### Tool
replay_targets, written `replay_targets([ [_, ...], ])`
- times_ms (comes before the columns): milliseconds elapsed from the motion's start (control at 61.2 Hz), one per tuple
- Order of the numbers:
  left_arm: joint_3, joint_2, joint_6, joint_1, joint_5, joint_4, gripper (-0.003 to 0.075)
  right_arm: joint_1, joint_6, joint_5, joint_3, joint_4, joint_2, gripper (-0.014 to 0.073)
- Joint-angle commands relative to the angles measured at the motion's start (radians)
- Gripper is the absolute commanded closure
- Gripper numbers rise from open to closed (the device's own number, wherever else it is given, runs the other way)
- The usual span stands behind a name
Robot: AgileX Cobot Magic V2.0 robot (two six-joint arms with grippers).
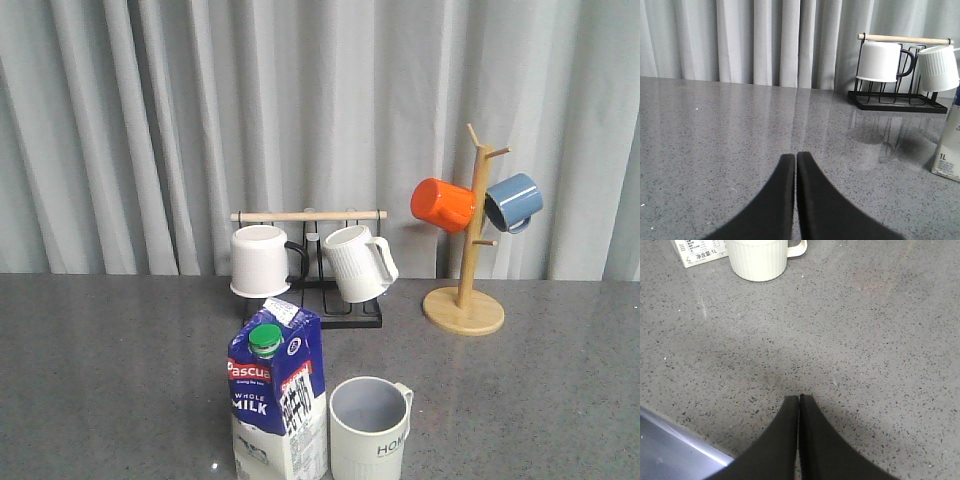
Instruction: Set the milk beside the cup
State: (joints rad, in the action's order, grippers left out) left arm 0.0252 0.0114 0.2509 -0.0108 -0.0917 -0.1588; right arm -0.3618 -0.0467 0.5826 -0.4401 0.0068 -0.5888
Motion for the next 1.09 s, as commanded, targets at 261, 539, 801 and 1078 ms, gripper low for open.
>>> replay_targets([
  [261, 0.024, 0.013, 0.011, -0.002, 0.073, 0.001, 0.0728, 0.000, -0.006, -0.062, -0.027, -0.007, 0.000, 0.0600],
  [539, 0.024, 0.013, 0.011, -0.002, 0.073, 0.001, 0.0728, 0.000, -0.006, -0.062, -0.027, -0.007, 0.000, 0.0600],
  [801, 0.024, 0.013, 0.011, -0.002, 0.073, 0.001, 0.0728, 0.000, -0.006, -0.062, -0.027, -0.007, 0.000, 0.0600],
  [1078, 0.024, 0.013, 0.011, -0.002, 0.073, 0.001, 0.0728, 0.000, -0.007, -0.122, 0.000, -0.026, 0.051, 0.0599],
])
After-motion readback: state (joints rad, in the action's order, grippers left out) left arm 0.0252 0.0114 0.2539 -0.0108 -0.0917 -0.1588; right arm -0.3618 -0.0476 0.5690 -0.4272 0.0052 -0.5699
